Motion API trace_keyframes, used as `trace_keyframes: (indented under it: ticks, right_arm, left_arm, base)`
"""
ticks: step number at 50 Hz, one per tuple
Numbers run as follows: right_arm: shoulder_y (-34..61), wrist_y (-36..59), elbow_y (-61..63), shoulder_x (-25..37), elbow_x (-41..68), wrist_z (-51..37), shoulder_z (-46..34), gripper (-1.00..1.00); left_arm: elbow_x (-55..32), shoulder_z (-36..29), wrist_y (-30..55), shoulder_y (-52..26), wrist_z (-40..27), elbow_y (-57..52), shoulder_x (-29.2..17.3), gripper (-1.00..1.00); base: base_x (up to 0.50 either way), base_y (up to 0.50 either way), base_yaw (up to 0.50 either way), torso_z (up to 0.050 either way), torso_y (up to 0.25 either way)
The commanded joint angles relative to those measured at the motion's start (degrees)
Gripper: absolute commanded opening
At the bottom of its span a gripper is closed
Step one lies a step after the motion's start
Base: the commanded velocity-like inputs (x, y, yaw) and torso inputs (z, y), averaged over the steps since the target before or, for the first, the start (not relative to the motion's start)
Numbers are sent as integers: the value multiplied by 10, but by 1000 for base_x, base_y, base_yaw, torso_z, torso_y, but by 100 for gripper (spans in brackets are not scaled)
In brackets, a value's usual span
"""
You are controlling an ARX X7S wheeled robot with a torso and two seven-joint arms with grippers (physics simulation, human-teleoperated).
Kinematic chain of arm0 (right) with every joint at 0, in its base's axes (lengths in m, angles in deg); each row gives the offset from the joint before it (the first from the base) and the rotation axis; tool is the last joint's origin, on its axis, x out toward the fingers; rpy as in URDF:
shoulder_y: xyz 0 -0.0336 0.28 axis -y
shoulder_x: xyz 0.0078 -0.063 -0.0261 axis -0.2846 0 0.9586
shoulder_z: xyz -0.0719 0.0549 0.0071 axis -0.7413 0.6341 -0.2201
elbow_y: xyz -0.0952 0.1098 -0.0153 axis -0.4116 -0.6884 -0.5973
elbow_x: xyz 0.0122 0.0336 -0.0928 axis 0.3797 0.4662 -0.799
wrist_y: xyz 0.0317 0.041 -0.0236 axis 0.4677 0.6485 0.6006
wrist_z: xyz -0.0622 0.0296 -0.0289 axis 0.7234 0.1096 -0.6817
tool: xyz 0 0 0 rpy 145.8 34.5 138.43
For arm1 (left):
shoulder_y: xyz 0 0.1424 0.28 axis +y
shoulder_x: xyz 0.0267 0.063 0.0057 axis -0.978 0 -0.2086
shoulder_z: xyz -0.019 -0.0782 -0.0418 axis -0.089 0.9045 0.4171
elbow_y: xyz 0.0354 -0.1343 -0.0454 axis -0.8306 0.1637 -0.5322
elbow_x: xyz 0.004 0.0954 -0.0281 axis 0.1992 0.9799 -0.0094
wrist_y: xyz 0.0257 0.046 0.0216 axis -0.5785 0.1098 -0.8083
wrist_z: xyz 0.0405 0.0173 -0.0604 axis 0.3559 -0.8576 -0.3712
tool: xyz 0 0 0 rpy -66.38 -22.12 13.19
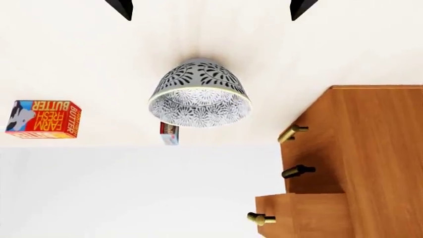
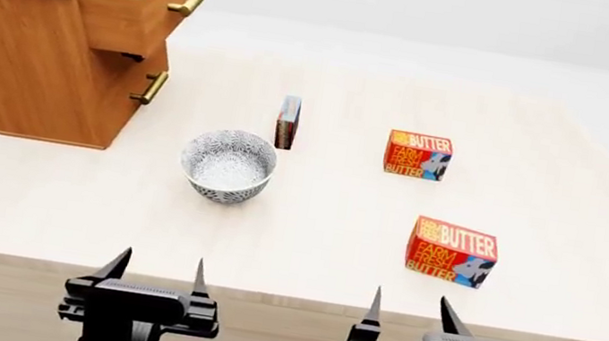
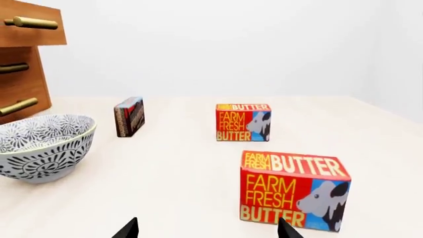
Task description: Put the chocolate pudding in the top drawer of the cabinet and close it.
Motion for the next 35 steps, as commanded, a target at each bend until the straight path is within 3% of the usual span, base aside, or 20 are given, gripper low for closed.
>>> trace_keyframes:
  ticks: [1,13,20,27,35]
  right_arm:
    - [0,3,7,9,8,-10,-8,100]
    - [-3,12,26,18,12,-23,-17,100]
    - [-14,56,109,35,15,-34,-13,100]
    - [-9,191,260,67,20,-49,-3,100]
    - [56,399,414,102,39,-60,18,100]
  left_arm:
    - [-10,-9,9,-2,-7,-9,-10,100]
    - [-20,-15,15,-3,-12,-21,-19,100]
    - [-33,-13,78,-8,-18,-100,-34,100]
    - [-60,-8,226,-35,-19,-245,-65,100]
    - [-125,18,425,-128,-21,-374,-95,100]
  base:
    - [0,0,0,50,0]
    - [0,0,0,50,0]
    - [0,0,0,50,0]
    - [0,0,0,21,0]
    - [0,0,0,0,0]
